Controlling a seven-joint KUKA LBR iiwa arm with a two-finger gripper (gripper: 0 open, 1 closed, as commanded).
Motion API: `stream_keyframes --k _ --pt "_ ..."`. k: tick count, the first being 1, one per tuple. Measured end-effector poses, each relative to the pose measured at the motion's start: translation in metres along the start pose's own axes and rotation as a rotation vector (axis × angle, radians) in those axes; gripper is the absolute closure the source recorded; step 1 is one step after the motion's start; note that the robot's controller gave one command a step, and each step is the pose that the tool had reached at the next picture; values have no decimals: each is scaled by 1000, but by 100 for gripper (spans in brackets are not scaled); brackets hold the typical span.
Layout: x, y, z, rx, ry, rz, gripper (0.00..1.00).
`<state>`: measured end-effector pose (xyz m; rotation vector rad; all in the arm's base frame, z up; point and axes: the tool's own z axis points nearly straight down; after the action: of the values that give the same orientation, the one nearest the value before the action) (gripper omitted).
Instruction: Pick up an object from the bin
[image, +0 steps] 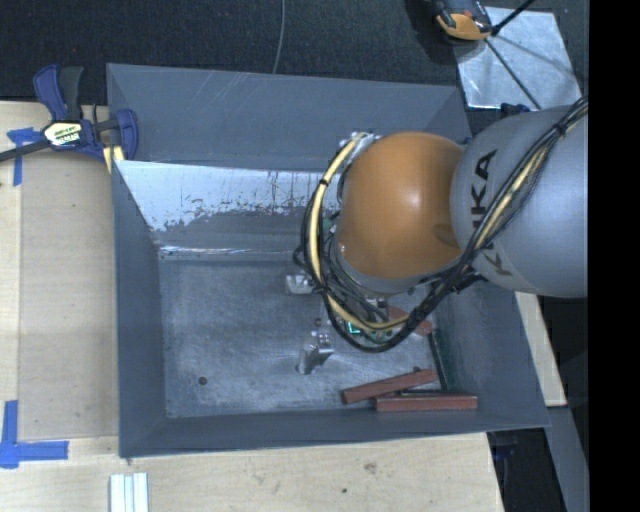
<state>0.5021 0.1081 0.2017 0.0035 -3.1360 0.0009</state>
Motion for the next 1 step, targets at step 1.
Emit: stream_keyframes --k 1 --pt "-2 0 -4 -1 -8 2 0"
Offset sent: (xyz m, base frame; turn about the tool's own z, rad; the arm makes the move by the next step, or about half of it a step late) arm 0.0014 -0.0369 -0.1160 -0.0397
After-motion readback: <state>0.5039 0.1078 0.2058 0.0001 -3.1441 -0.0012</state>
